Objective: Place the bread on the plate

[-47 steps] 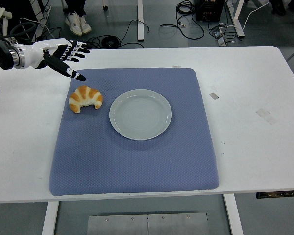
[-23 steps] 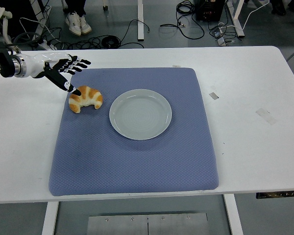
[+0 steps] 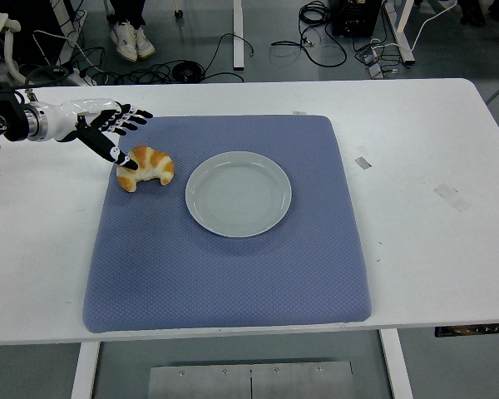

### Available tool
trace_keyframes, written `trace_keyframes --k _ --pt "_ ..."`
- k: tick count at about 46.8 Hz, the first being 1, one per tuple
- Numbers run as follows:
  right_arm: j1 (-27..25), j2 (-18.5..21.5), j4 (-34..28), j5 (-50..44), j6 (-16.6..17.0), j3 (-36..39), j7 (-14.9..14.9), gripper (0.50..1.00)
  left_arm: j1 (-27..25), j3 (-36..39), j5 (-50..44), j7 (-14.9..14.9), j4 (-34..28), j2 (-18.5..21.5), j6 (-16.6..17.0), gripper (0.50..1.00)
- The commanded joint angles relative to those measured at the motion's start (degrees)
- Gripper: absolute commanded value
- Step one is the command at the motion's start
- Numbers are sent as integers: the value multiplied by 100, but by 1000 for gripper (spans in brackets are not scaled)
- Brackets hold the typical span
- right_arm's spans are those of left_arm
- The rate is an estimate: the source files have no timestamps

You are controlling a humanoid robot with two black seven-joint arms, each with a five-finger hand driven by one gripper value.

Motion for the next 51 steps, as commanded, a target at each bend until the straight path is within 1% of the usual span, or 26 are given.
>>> trace_keyframes --k 1,6,12,28,37,42,48,51 --pt "0 0 0 0 0 0 0 1000 43 30 9 -3 -1 -71 116 983" --pt "0 0 0 0 0 0 0 1000 70 100 9 -3 -1 -97 283 983" --pt "0 0 0 0 0 0 0 1000 61 276 9 -3 -1 -141 319 981" --pt "0 0 0 0 0 0 0 1000 17 320 0 -3 -1 -220 354 980" --pt "0 0 0 0 0 0 0 1000 26 531 0 -3 -1 -361 372 972" --pt "0 0 0 0 0 0 0 1000 43 575 0 -3 -1 -475 503 971" --pt "0 0 0 0 0 0 0 1000 52 575 0 -12 -1 -493 556 957" --pt "0 0 0 0 0 0 0 1000 43 575 0 -12 -1 -493 556 928"
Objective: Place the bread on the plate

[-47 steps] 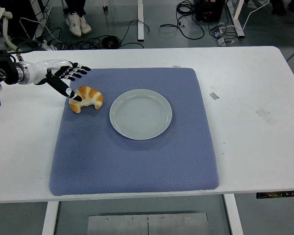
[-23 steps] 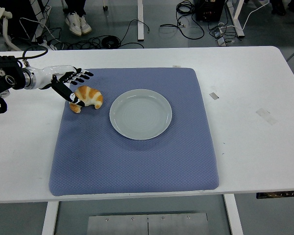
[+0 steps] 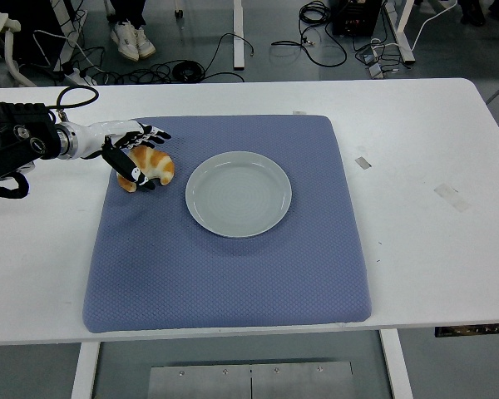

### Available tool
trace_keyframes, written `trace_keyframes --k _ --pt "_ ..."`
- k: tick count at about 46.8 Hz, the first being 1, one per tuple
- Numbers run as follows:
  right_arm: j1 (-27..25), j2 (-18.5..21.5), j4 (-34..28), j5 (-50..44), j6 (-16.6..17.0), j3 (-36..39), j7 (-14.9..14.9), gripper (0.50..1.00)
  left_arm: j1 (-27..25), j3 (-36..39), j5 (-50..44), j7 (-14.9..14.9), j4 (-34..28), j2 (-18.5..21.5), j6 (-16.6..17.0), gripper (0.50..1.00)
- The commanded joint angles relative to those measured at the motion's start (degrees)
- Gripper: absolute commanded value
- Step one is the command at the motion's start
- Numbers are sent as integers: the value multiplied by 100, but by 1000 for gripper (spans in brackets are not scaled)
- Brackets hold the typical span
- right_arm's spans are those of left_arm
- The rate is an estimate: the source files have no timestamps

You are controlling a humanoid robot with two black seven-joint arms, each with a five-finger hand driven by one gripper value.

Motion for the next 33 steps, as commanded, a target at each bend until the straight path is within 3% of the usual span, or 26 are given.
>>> trace_keyframes --k 1,5,11,15,20,33 --pt "0 0 0 0 0 0 0 1000 -8 0 1 -6 1 0 0 921" --pt "0 0 0 0 0 0 0 1000 -17 0 1 -6 1 0 0 884" --pt "0 0 0 0 0 0 0 1000 -26 0 1 -6 1 26 -44 722" --pt "0 0 0 0 0 0 0 1000 -34 0 1 -15 1 35 -70 672" --pt "0 0 0 0 0 0 0 1000 -43 0 1 -15 1 44 -79 645" --pt "0 0 0 0 0 0 0 1000 -61 0 1 -15 -8 53 -79 645"
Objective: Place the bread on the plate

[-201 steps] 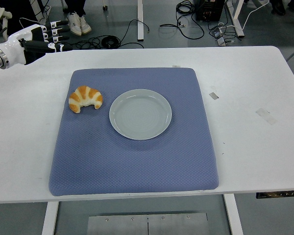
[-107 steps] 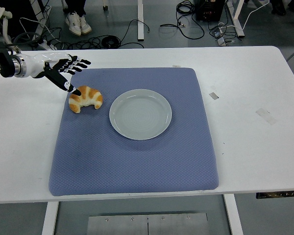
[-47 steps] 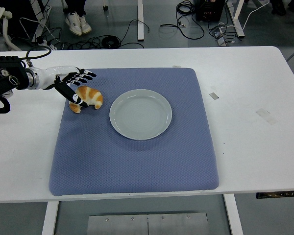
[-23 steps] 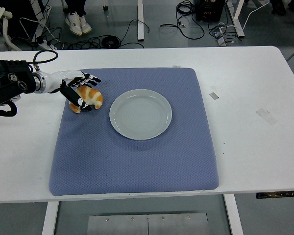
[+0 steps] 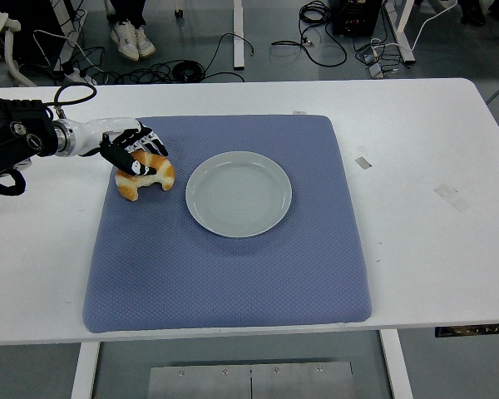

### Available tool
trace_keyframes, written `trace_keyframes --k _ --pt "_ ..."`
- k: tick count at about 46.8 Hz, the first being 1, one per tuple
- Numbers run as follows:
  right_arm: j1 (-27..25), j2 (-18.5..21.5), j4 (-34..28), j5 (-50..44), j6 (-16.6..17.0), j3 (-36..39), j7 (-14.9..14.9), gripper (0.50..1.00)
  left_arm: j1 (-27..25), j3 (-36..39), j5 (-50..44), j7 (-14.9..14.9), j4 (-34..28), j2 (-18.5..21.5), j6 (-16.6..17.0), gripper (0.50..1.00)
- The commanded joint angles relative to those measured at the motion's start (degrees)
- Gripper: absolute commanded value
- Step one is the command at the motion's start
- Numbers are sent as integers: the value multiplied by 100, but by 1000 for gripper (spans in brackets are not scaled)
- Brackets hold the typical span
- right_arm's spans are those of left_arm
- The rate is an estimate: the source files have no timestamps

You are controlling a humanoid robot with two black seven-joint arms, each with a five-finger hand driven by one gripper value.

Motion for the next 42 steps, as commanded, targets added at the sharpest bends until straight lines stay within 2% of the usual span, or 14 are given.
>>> trace_keyframes --k 1,10,16,31,42 --pt "0 0 0 0 0 0 0 1000 -5 0 0 1 -8 0 0 643" --pt "0 0 0 0 0 0 0 1000 -277 -79 -43 1 -8 0 0 643" --pt "0 0 0 0 0 0 0 1000 -470 -88 -517 1 -8 0 0 651" --pt "0 0 0 0 0 0 0 1000 -611 -272 -694 1 -17 -79 0 654" --pt "0 0 0 0 0 0 0 1000 -690 -396 -1063 1 -69 -588 0 660"
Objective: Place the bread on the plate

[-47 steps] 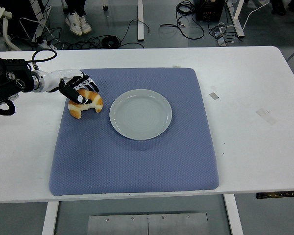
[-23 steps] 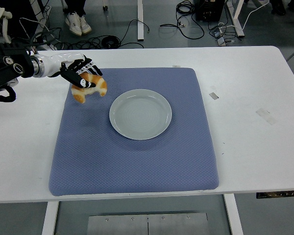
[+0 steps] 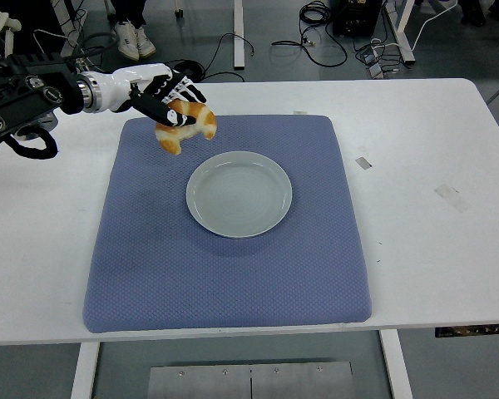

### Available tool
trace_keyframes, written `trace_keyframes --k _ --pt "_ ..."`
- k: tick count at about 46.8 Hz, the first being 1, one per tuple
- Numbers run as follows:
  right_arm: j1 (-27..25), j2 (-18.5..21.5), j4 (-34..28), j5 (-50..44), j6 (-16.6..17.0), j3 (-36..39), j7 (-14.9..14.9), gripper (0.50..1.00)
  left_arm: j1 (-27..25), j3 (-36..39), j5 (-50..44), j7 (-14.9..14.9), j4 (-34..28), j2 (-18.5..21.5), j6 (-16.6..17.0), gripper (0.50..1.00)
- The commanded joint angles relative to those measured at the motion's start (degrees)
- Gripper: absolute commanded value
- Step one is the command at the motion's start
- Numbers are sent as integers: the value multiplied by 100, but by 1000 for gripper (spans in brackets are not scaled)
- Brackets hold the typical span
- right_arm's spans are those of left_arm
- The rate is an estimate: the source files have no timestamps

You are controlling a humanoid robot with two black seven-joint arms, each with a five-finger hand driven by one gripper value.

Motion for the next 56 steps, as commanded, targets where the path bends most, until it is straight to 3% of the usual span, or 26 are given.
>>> trace_keyframes --k 1,13,38,56 --pt "-1 0 0 0 0 0 0 1000 -23 2 -58 2 -64 -116 1 660" --pt "-1 0 0 0 0 0 0 1000 -14 55 -76 2 -144 -529 1 661" --pt "-1 0 0 0 0 0 0 1000 92 556 -76 11 -187 -670 1 689" --pt "-1 0 0 0 0 0 0 1000 83 556 -76 11 -258 -670 1 780"
